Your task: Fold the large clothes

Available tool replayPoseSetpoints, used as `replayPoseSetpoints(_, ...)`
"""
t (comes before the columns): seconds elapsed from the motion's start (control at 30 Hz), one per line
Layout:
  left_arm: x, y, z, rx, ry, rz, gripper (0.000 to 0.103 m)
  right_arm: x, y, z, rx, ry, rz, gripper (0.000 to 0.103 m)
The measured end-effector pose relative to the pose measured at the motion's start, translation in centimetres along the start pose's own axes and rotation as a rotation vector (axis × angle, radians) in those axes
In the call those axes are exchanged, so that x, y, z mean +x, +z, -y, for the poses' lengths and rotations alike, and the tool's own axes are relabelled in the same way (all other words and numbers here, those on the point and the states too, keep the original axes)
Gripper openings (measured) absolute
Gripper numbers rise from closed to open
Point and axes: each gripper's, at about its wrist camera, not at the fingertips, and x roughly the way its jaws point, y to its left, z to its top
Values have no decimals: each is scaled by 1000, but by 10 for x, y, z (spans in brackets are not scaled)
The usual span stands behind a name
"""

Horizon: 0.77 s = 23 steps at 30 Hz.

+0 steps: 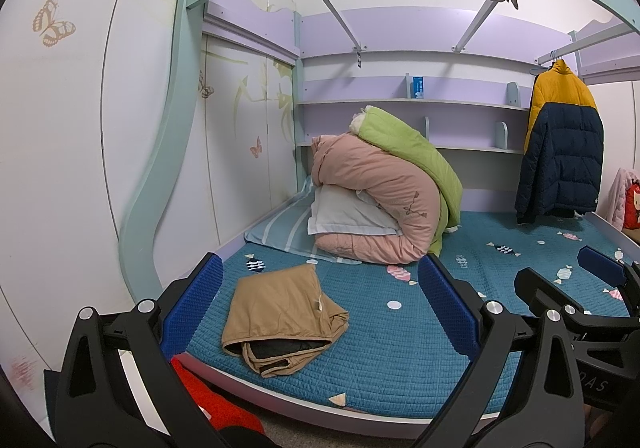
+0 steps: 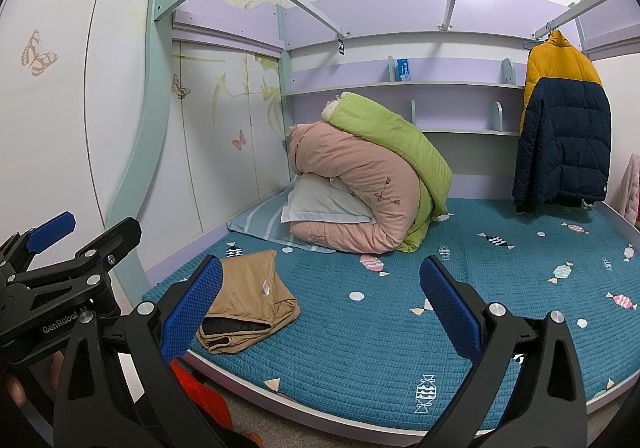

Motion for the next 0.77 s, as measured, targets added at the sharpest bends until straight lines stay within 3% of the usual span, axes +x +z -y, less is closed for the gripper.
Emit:
replayPoseSetpoints(0.63,1,0,1,8,8,9,98,7,2,1,-6,-1,5,95)
replayPoseSetpoints(0.77,9,0,-16,79,143,98,98,11,11,14,-66,-52,119,95)
